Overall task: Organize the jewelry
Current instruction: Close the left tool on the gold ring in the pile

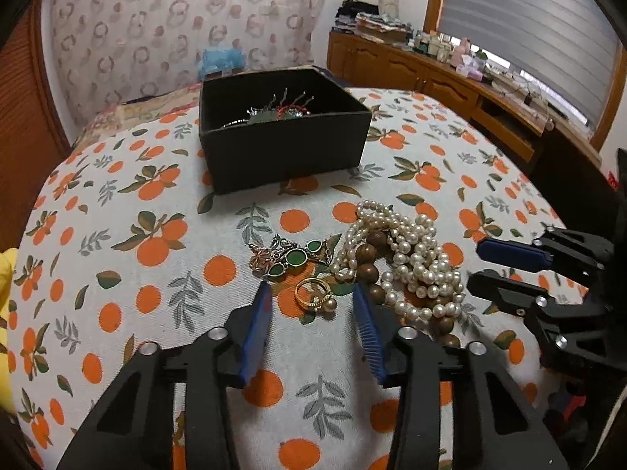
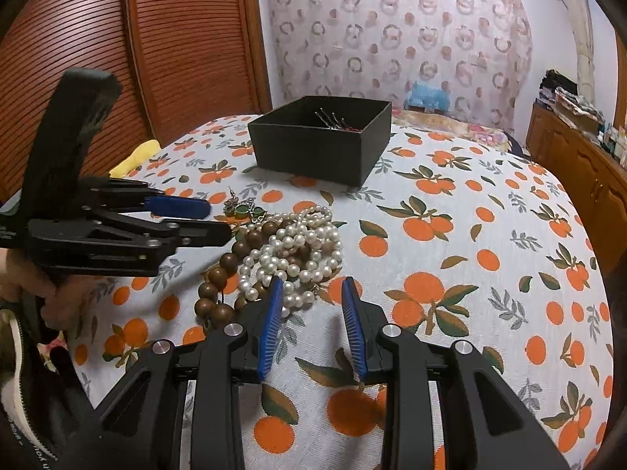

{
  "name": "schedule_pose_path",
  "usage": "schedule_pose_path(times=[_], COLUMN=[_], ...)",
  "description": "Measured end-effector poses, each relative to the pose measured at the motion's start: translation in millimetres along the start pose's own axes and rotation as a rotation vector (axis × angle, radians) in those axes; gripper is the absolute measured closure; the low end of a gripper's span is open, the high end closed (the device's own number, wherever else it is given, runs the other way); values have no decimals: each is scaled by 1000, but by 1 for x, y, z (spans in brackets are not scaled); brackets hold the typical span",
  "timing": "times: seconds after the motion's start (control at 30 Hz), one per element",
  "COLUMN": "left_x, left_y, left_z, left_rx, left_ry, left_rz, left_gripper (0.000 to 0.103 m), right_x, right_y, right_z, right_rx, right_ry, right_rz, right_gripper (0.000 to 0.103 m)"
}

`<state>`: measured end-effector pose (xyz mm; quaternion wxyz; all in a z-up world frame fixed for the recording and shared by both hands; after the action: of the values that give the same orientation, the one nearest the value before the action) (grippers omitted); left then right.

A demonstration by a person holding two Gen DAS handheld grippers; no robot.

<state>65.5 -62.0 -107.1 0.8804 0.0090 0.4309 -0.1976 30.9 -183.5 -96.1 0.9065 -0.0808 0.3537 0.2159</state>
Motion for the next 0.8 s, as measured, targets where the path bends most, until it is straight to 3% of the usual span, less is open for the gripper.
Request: schedule_pose_path(times=[0.2,0.3,0.43,0.8], left_x=[7,8,5,-26], left_y=[-6,-8,-8,3], left_z=[2,1,1,-4], left_rx=[30,50,42,-13], left_ry=[13,12,7,-95], left_rz=[44,64,59,24], left_gripper=[66,84,84,84], right_x=[2,3,3,7], right_y=[-1,-1,-2,-2], right_z=[-1,-1,-1,0], right_rx=[2,-1,4,1], right_ry=[2,2,5,26], right_rz=[12,11,13,6], right_gripper=[70,70,70,70])
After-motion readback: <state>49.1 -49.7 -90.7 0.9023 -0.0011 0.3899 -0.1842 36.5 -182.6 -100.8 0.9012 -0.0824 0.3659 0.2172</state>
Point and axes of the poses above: each gripper's, at about its wrist camera, not at the fingertips, and x roughly the way its jaws point, y to its left, z to its top, the point moved 1 cm from there along x, roughly the way its jaws point, and after that the axes turned 7 degrees about -z, right-handed, at the moved point
